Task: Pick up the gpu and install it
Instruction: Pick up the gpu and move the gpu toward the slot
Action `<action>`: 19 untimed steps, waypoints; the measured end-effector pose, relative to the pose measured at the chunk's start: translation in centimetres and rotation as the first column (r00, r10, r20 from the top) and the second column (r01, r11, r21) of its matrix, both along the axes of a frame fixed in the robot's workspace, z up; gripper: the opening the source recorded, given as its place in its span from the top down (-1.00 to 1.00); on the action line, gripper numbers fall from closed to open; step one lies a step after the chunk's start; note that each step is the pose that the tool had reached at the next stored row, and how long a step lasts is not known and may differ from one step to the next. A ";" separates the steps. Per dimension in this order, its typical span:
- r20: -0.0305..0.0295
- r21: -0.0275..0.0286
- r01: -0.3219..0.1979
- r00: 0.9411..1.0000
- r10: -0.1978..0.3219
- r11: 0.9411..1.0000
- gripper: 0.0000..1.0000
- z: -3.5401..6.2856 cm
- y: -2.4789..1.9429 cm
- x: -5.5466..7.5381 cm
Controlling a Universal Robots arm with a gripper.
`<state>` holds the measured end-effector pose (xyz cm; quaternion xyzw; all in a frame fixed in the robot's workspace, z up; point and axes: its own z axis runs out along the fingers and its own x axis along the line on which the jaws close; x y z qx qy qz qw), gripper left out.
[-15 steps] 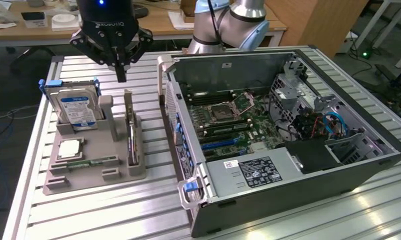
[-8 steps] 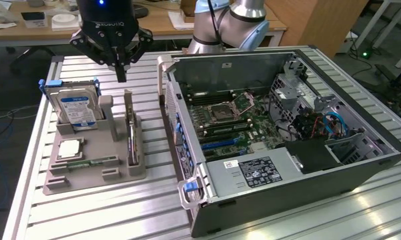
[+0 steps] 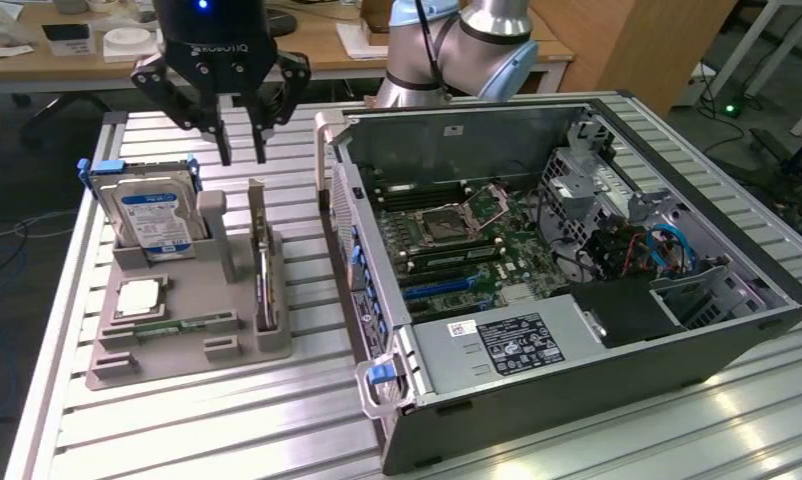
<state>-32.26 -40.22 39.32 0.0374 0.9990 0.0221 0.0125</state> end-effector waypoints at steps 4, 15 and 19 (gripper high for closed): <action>0.000 0.000 0.000 1.000 0.000 1.000 -0.05 -0.01 0.03 0.0; -0.009 0.000 -0.058 0.998 0.058 0.998 -0.18 -1.17 -0.27 -0.1; -0.009 0.000 -0.058 0.998 0.058 0.998 -0.18 -1.92 -0.28 0.0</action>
